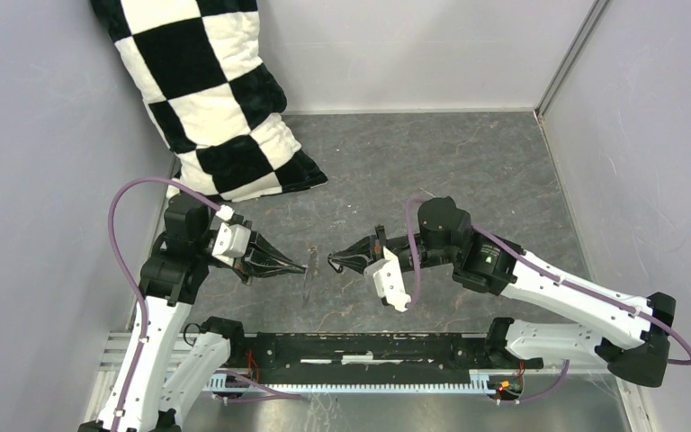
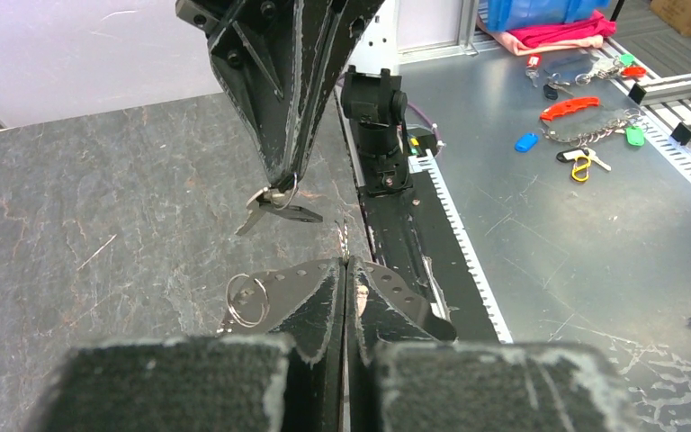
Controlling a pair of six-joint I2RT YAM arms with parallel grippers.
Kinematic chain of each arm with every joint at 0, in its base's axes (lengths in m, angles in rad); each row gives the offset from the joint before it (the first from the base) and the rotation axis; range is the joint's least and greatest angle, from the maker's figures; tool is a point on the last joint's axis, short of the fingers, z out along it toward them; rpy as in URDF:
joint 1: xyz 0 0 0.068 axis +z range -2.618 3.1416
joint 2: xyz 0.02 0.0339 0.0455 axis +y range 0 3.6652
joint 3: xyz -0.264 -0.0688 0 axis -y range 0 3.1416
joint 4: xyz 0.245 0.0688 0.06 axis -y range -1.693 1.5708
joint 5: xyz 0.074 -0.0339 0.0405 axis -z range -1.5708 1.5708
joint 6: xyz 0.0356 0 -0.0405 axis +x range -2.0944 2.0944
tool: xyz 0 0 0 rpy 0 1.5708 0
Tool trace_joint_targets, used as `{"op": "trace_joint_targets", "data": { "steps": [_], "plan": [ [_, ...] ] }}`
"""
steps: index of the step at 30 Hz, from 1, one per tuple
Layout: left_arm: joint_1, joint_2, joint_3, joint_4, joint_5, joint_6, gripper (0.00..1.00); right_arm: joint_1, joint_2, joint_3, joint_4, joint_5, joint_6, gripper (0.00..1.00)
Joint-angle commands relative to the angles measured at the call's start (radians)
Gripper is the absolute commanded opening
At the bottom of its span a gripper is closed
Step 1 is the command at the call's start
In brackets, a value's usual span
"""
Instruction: Put the keys on the keyring
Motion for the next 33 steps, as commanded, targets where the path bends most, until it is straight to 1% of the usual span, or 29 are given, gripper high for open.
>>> {"op": "trace_joint_targets", "data": {
  "steps": [1,16,33],
  "plan": [
    [-0.003,-0.001,0.041,0.037,0.105,-0.01,0.02,0.02,0.006,0.067,0.018,-0.022,-0.032,0.01],
    [-0.004,-0.002,0.045,0.036,0.105,-0.016,0.02,0.065,0.071,0.143,-0.038,-0.046,-0.09,0.01],
    [-0.004,-0.007,0.044,0.038,0.105,-0.019,0.02,0.08,0.091,0.152,-0.006,-0.033,-0.108,0.01]
  ]
}}
